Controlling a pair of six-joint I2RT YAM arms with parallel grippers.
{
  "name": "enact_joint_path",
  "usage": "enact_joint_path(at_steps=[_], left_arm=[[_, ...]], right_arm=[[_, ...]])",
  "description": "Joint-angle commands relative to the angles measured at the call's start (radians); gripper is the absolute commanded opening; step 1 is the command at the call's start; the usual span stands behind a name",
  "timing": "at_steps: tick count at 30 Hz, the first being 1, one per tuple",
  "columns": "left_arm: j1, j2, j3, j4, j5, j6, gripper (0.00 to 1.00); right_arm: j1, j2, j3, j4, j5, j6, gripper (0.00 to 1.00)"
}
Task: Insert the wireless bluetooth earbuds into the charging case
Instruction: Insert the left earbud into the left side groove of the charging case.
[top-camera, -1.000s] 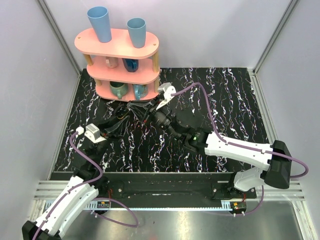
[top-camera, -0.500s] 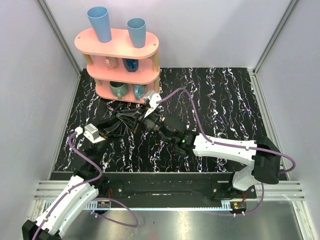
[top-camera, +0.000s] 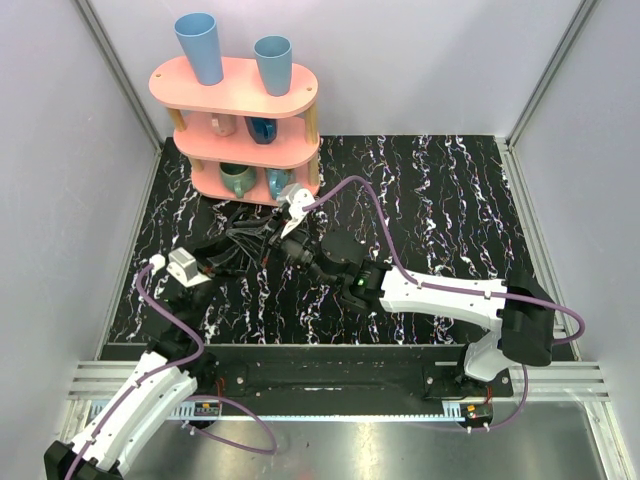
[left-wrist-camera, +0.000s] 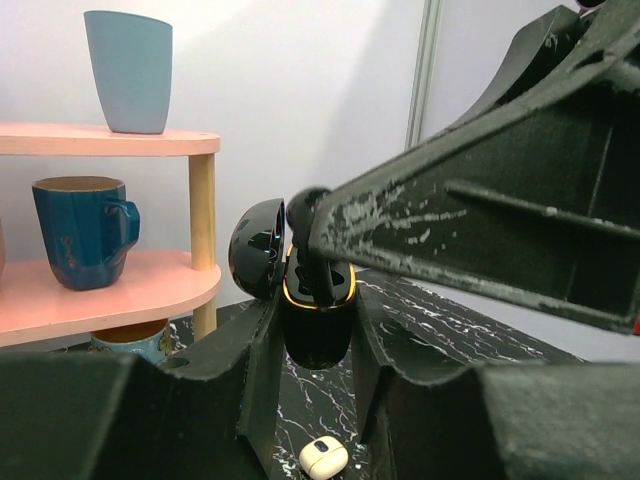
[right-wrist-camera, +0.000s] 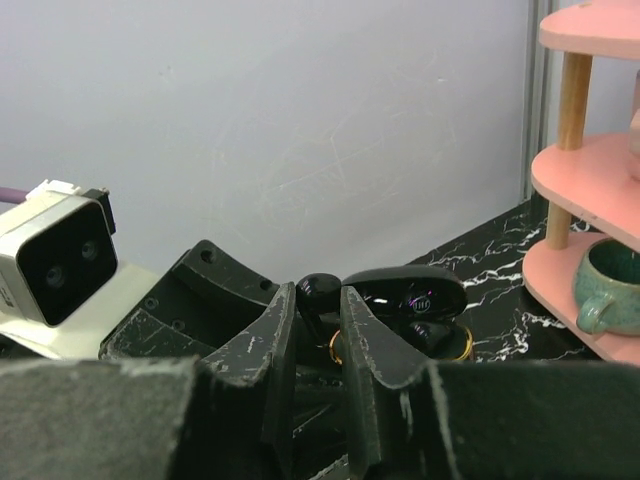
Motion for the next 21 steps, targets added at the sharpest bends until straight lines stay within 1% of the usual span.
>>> enact_joint_path(at_steps=[1, 13, 21], left_arm=[[0.002, -0.014, 0.008, 0.052, 0.016, -0.004, 0.00], [0.002, -0.032, 0.011, 0.043, 0.018, -0.004, 0.00], [0.000, -0.054, 0.011, 0.028, 0.019, -0.002, 0.00]], right_arm=[[0.008, -0.004, 0.062, 0.046, 0.003, -0.050, 0.19], [0.007, 0.003, 0.054, 0.032, 0.046, -0.062, 0.19], [0.004, 0.016, 0.062, 0.035, 0.038, -0.050, 0.19]])
